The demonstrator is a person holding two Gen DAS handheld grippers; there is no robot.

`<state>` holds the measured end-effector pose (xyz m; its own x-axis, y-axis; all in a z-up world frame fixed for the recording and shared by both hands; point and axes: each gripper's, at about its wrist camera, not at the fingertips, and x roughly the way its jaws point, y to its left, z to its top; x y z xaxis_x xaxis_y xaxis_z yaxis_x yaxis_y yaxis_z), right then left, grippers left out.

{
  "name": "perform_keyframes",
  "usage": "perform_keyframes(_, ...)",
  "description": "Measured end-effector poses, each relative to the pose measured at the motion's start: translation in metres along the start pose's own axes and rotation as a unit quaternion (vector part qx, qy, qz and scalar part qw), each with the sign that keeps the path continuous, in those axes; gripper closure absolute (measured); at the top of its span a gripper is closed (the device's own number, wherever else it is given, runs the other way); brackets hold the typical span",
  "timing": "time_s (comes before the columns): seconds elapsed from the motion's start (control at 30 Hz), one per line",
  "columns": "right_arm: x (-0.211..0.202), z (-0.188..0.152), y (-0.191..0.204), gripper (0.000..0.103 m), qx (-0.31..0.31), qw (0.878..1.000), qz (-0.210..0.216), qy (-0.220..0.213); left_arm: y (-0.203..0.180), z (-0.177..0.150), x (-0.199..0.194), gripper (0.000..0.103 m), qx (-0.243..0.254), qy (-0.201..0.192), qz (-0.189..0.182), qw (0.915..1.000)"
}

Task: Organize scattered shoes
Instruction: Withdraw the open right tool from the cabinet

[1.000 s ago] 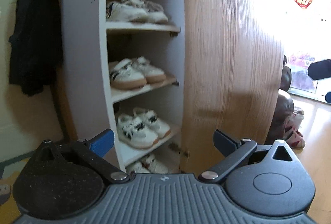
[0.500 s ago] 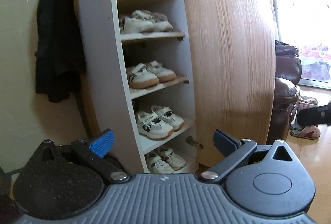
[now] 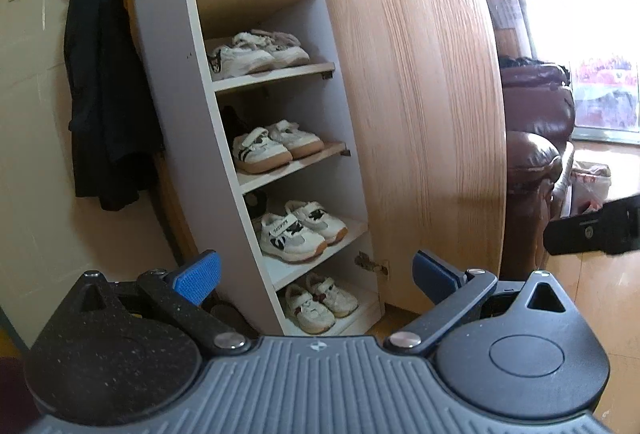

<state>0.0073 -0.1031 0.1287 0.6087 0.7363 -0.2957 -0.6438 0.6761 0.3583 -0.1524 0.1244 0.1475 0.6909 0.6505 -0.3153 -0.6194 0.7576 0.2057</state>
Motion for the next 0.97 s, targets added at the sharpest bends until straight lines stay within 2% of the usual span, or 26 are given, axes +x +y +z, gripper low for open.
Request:
perform_keyframes(0.53, 0.007, -0.007, 0.015, 0.000, -0.027, 0.999, 0.015, 0.013, 0.002, 0.001, -0.009, 0.000, 0.004, -0.002, 0.004, 1.0000)
perform_keyframes(0.97, 0.012, -0.006, 0.026, 0.000, -0.026, 0.999, 0.032, 0.006, 0.016, -0.002, -0.008, 0.001, -0.010, -0.004, 0.009, 0.9999)
